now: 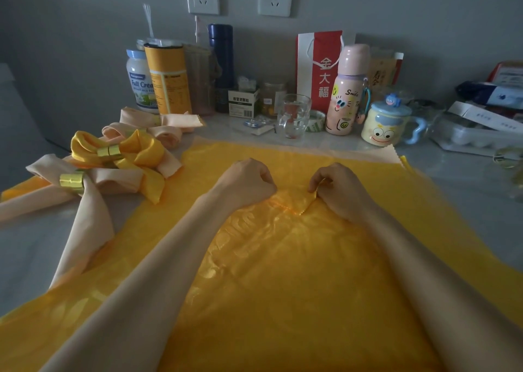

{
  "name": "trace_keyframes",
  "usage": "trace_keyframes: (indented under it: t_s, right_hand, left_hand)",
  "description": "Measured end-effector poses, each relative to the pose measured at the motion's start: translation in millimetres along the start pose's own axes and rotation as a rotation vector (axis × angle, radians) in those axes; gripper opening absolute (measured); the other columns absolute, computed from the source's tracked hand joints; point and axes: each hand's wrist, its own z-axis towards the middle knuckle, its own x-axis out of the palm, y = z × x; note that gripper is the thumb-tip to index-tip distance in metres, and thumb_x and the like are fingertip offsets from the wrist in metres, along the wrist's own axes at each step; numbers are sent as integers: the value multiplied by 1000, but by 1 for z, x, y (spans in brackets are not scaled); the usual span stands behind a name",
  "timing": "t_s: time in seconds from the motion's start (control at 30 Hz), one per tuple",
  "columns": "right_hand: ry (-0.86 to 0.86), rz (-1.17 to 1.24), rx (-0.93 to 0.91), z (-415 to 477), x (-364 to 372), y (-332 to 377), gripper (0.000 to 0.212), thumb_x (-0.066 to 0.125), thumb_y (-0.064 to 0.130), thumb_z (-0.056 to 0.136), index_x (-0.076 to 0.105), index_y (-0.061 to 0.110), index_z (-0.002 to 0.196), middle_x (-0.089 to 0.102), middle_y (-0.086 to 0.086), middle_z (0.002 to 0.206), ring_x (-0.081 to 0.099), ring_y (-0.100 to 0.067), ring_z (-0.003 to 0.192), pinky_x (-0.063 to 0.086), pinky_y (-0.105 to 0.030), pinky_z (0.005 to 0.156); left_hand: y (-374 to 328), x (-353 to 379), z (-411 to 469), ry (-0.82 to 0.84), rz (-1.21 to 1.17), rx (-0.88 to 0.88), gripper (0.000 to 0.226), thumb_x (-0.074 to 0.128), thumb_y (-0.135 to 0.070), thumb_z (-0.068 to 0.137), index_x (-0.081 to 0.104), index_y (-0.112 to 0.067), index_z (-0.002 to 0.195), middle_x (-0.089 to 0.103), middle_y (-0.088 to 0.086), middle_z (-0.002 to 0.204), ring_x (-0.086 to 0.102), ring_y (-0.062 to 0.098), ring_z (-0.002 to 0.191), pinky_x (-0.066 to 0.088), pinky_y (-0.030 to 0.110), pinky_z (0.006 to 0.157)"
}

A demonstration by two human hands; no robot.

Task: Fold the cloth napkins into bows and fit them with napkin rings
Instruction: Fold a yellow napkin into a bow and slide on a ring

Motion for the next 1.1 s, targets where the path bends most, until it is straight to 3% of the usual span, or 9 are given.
trace_keyframes:
  t_s: [0.13, 0.23, 0.37, 0.43, 0.53, 0.7, 0.87, 0.97, 1.1]
  right_hand:
    - [-38, -30, -19, 0, -1, -2, 43, 51, -4, 77, 58, 35, 62, 55, 0, 93, 54, -22, 94, 43, -41, 88]
    - [-53, -53, -3, 2, -2, 2, 31, 54, 1, 78, 67, 27, 65, 56, 3, 91, 55, -20, 95, 42, -42, 91]
    - [-2, -41, -104, 0, 2, 17, 19, 59, 11, 82, 70, 17, 96, 56, 1, 109, 53, -18, 110, 38, -29, 94]
    - [160, -125, -140, -2, 9, 21, 36, 54, 27, 92, 56, 16, 126, 46, -3, 138, 39, -18, 131, 28, -25, 103]
    - [417, -405, -118, -2, 24, 17, 75, 12, 67, 90, 18, 23, 150, 9, -5, 158, 5, -20, 146, 8, -38, 117]
    - [461, -387, 34, -3, 11, 10, 68, 20, 59, 94, 1, 26, 151, -8, 1, 159, -9, -16, 146, -6, -39, 115]
    - [397, -255, 46, -2, 5, 16, 81, 49, 62, 83, 22, 24, 148, 15, 1, 157, 11, -16, 145, 7, -42, 118]
    - [266, -48, 75, -1, 1, 18, 53, 56, 44, 89, 47, 20, 135, 40, -1, 145, 39, -18, 132, 30, -34, 109]
    - [220, -179, 39, 3, -2, 16, 37, 65, 31, 84, 59, 23, 120, 51, -1, 122, 49, -18, 116, 38, -38, 101]
  left_hand:
    - [-2, 12, -1, 43, 81, -1, 17, 63, -37, 85, 59, -21, 90, 56, -7, 91, 54, 13, 86, 46, 27, 68]
    - [0, 12, -1, 60, 87, -16, 21, 62, -39, 85, 55, -21, 93, 54, -5, 95, 52, 14, 90, 44, 28, 71]
    - [1, 12, 1, 77, 96, -28, 24, 64, -40, 85, 52, -20, 93, 53, -3, 99, 51, 16, 95, 41, 27, 73]
    - [1, 13, 1, 75, 95, -28, 25, 63, -40, 86, 53, -19, 97, 54, -1, 103, 52, 18, 100, 42, 27, 75]
    - [2, 12, 3, 90, 91, -42, 30, 60, -39, 88, 56, -17, 108, 54, 3, 115, 51, 21, 109, 45, 30, 84]
    - [-3, 13, 1, 160, 95, -124, 49, 57, -40, 91, 45, -13, 129, 40, 9, 137, 38, 27, 127, 38, 34, 98]
    - [-8, 14, -2, 150, 144, -142, 58, 55, -36, 92, 35, -8, 138, 34, 14, 142, 33, 32, 130, 36, 38, 103]
    - [-10, 14, -4, 124, 191, -123, 59, 55, -35, 92, 33, -11, 141, 27, 13, 142, 28, 32, 131, 34, 38, 102]
    - [-9, 10, -4, 91, 298, -89, 51, 54, -42, 91, 45, -17, 134, 30, 10, 137, 28, 30, 126, 29, 37, 103]
